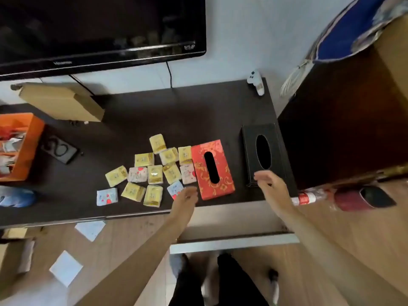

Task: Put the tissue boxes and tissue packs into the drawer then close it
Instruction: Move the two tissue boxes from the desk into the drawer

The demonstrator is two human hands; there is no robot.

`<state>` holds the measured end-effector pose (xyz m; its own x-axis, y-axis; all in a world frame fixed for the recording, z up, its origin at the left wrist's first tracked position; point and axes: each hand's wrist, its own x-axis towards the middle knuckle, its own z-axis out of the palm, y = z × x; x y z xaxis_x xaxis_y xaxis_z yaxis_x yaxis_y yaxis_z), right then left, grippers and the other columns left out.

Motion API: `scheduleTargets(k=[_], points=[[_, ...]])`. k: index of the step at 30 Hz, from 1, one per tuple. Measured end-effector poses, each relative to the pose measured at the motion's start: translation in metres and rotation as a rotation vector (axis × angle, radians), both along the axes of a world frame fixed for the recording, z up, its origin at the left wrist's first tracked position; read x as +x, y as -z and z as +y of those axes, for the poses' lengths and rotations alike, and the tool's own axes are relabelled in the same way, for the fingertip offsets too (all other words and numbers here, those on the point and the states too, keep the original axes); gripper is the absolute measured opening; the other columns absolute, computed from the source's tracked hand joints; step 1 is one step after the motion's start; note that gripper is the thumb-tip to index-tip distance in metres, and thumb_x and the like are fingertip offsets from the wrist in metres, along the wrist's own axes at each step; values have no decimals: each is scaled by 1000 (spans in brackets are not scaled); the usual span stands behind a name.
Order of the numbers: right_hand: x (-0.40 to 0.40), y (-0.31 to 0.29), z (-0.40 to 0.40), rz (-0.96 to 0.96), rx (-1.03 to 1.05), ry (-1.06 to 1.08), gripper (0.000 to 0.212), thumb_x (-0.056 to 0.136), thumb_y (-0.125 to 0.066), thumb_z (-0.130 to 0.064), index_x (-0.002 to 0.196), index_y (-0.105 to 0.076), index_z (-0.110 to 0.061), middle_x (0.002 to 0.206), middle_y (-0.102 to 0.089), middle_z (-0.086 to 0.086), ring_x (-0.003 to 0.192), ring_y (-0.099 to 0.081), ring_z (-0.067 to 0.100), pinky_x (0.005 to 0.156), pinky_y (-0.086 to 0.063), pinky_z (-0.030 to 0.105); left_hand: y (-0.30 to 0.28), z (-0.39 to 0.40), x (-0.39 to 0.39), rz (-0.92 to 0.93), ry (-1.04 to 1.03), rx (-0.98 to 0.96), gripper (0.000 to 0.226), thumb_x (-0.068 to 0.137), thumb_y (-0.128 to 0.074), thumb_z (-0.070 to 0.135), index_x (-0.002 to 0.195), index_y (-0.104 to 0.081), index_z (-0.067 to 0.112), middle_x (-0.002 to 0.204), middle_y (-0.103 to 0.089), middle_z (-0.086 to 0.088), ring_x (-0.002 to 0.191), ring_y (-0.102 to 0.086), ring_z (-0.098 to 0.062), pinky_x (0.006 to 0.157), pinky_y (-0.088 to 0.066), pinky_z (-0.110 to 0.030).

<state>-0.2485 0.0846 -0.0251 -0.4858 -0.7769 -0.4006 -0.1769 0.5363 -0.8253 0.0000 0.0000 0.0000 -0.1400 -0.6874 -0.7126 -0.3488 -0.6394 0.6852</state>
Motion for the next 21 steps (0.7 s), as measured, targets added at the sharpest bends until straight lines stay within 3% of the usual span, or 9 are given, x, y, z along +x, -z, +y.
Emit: scheduleTargets(k=[4, 6, 8, 11, 14, 19, 21], points=[[-40, 14, -34, 272, -5, 14, 37, 97, -57, -5, 133, -62, -15, 136, -60, 2, 130, -52, 18, 108, -41, 31, 26, -35, -42, -142, 63, -227, 41, 95, -56, 15, 134, -48, 18, 126, -57, 3, 108, -57, -14, 77, -50, -23], [-55, 29, -44, 385, 22, 15, 46, 95, -61, -6, 140, -54, -13, 147, -51, 6, 138, -43, 22, 108, -37, 29, 45, -45, -58, -211, 66, -282, 50, 90, -59, 14, 138, -45, 17, 131, -54, -1, 110, -57, -21, 82, -56, -36], [-69, 44, -53, 441, 94, 27, 61, 94, -66, -8, 150, -43, -10, 158, -39, 9, 147, -33, 27, 115, -36, 36, 62, -54, -72, -295, 79, -295, 54, 82, -61, 14, 134, -44, 14, 130, -52, -7, 113, -56, -30, 90, -54, -52], [-86, 63, -68, 428, 178, 58, 81, 94, -70, -13, 160, -24, -7, 167, -26, 12, 154, -24, 31, 121, -32, 46, 85, -62, -85, -358, 79, -299, 73, 80, -65, 14, 143, -31, 14, 138, -44, -7, 125, -46, -29, 102, -47, -50], [-95, 79, -79, 253, 200, 127, 87, 94, -71, -18, 162, -17, -11, 167, -30, 11, 152, -31, 33, 119, -36, 52, 103, -64, -89, -352, 11, -279, 78, 82, -67, 12, 147, -25, 15, 139, -46, -7, 127, -47, -29, 103, -45, -49], [-107, 95, -89, 194, 204, 212, 74, 92, -70, -27, 155, -35, -15, 154, -51, 9, 139, -51, 32, 111, -46, 52, 111, -69, -92, -360, -128, -267, 64, 85, -67, 12, 142, -39, 16, 131, -56, -1, 116, -55, -20, 93, -46, -34], [-109, 96, -90, 167, 179, 267, 70, 90, -73, -24, 152, -42, -16, 147, -58, 9, 133, -56, 31, 108, -49, 49, 106, -71, -94, -363, -193, -240, 61, 83, -69, 9, 139, -46, 14, 127, -60, -4, 115, -58, -25, 98, -49, -40]])
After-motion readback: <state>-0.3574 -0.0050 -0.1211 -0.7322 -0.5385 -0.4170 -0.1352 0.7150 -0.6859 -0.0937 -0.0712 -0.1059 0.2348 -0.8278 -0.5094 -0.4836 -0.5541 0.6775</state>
